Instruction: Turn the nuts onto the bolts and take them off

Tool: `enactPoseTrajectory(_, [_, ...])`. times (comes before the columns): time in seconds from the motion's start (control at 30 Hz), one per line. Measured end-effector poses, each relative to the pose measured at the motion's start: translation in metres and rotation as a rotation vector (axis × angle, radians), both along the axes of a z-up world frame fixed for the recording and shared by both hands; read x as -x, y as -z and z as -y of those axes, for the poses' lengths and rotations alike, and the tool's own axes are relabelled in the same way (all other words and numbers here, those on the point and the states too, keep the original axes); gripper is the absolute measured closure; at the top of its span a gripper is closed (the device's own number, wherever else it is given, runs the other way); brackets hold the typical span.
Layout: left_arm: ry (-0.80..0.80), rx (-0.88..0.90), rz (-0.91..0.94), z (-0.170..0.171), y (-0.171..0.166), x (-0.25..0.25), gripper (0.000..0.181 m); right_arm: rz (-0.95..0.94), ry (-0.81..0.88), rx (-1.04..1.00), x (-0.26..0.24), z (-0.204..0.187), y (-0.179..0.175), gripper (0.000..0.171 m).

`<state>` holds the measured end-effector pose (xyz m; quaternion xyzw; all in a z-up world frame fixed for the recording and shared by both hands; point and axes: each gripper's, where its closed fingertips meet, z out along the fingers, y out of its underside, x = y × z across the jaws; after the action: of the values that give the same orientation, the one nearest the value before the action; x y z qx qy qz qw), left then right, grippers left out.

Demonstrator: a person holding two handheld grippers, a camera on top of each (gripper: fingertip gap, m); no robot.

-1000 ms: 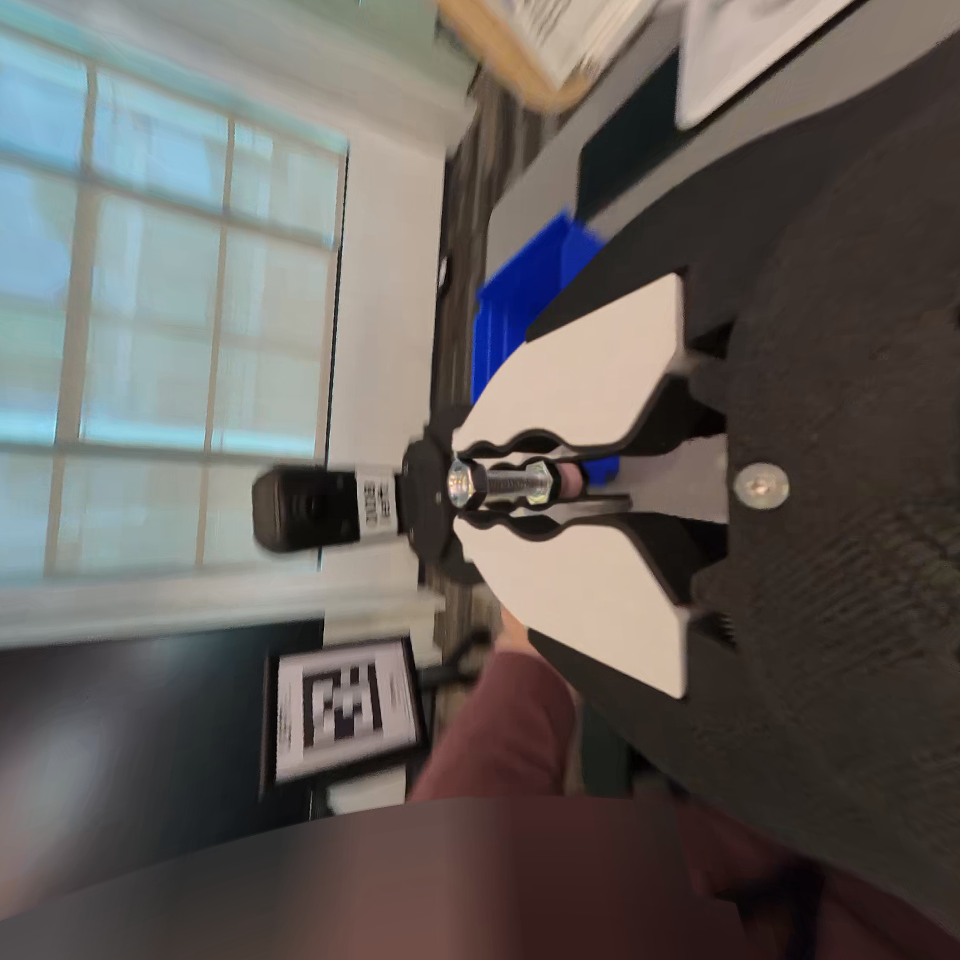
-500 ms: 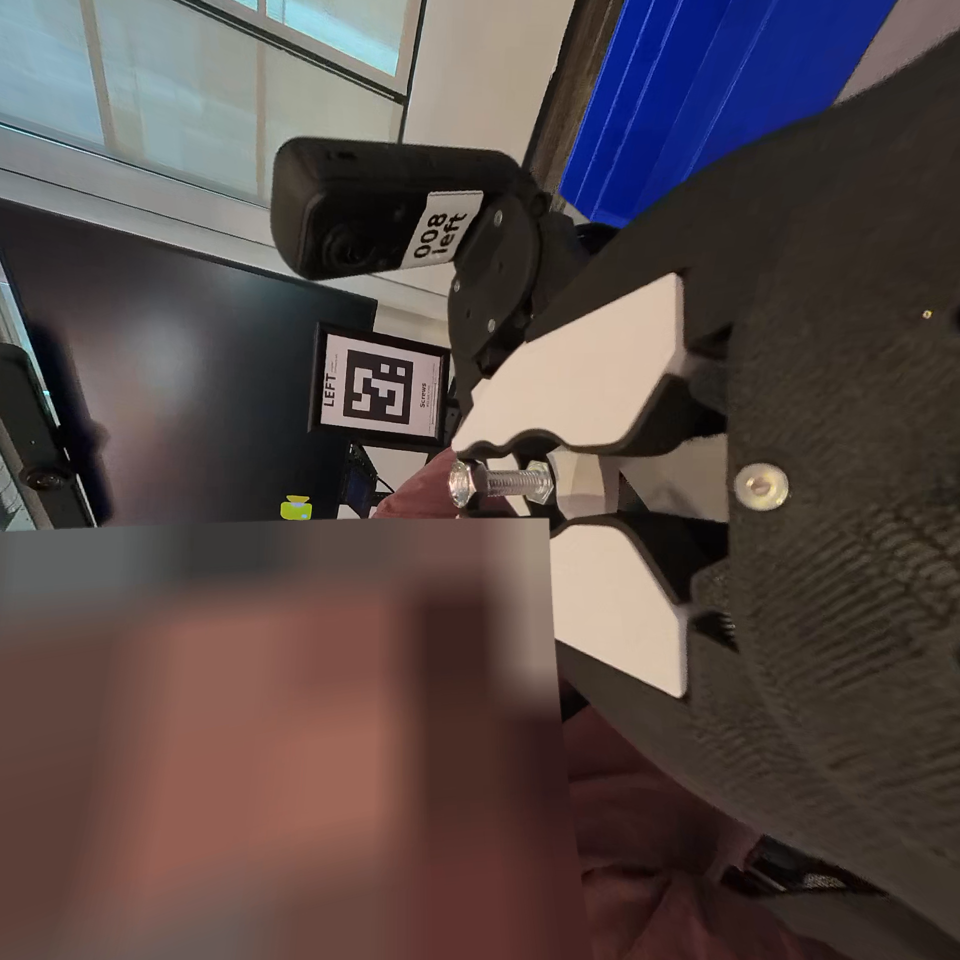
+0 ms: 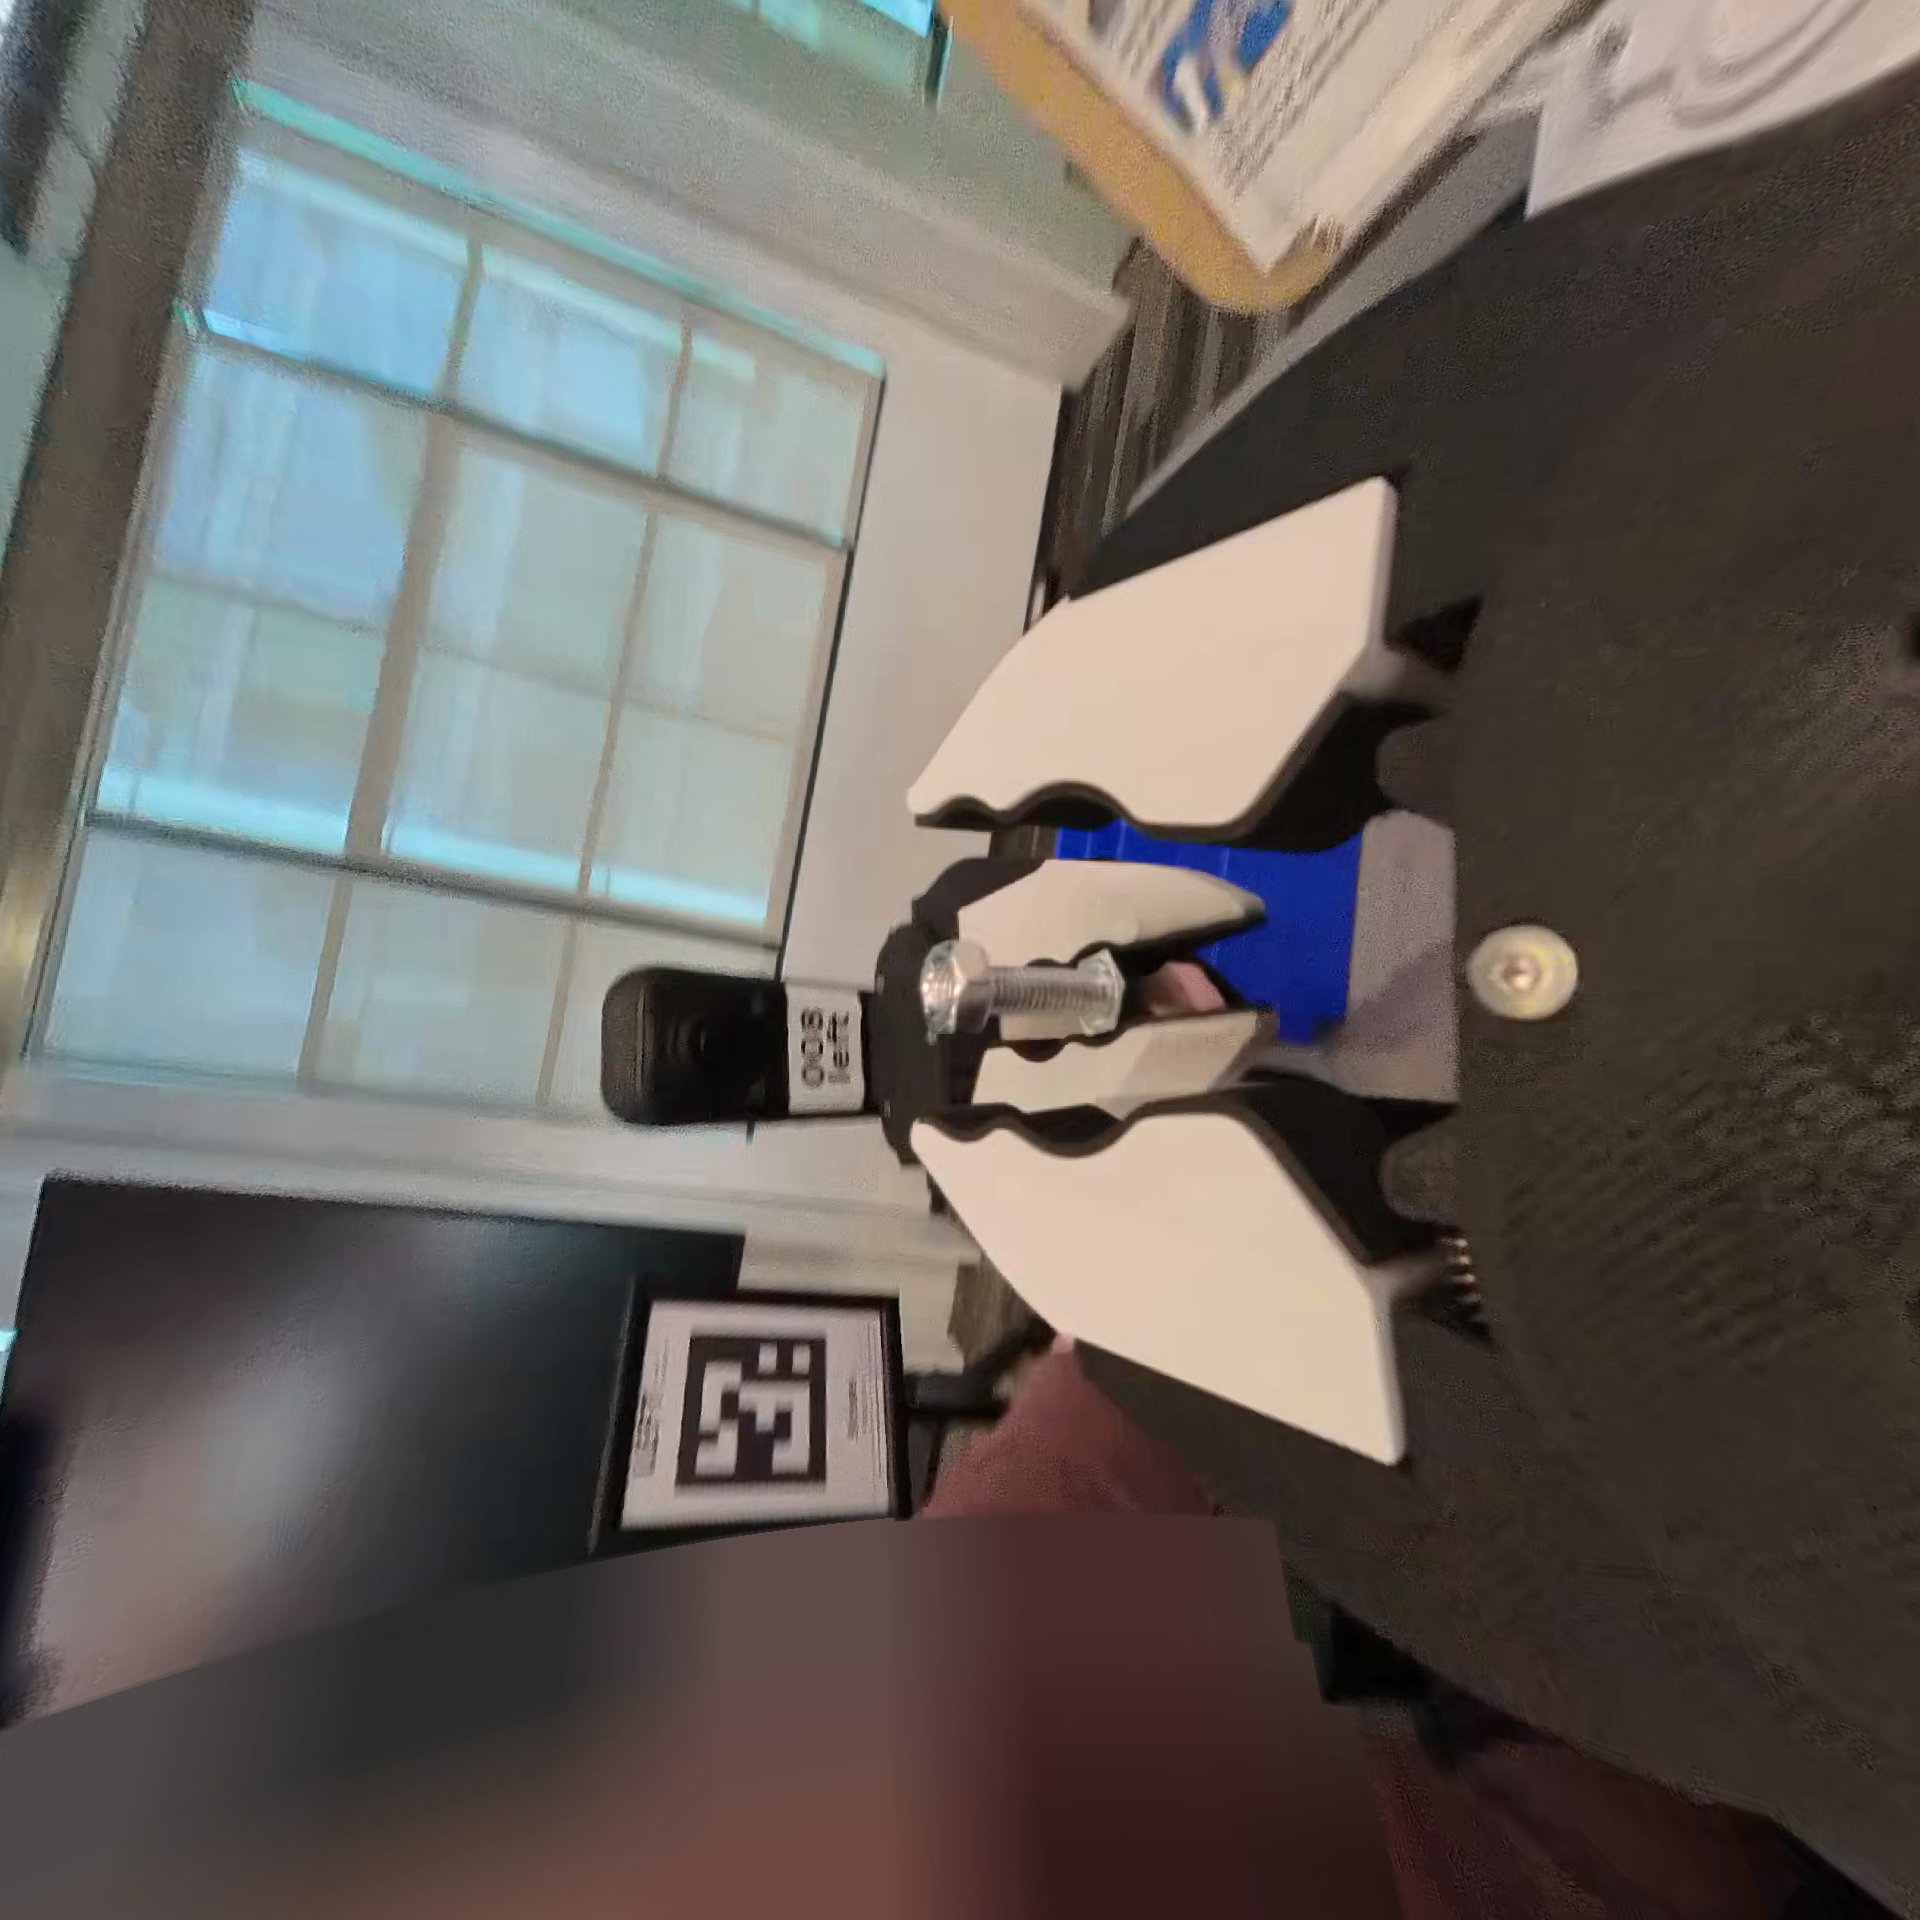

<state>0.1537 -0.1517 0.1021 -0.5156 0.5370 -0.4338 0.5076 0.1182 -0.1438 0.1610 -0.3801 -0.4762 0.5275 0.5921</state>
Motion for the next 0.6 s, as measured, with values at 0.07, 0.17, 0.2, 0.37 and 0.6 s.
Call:
enactPoseTrajectory(0.07, [-0.256,-0.114,-0.019,-0.034,0.0,0.011,0.167,-0.02,0.148,-0.056,0.007,-0.003,-0.002,0.121])
enactPoseTrajectory(0.17, [-0.373,-0.115,-0.009,-0.05,0.0,0.017,0.168,-0.003,0.383,-0.044,0.013,-0.021,0.003,0.126])
enactPoseTrajectory(0.2, [-0.4,-0.12,-0.016,-0.053,0.002,0.018,0.168,-0.001,0.422,-0.032,0.014,-0.023,0.006,0.131])
enactPoseTrajectory(0.37, [-0.454,-0.159,-0.045,-0.058,0.004,0.019,0.167,0.012,0.454,0.054,0.016,-0.03,0.014,0.153])
enactPoseTrajectory(0.6, [-0.14,-0.086,-0.034,-0.02,0.001,0.008,0.167,0.073,0.01,0.07,0.015,0.004,0.01,0.153])
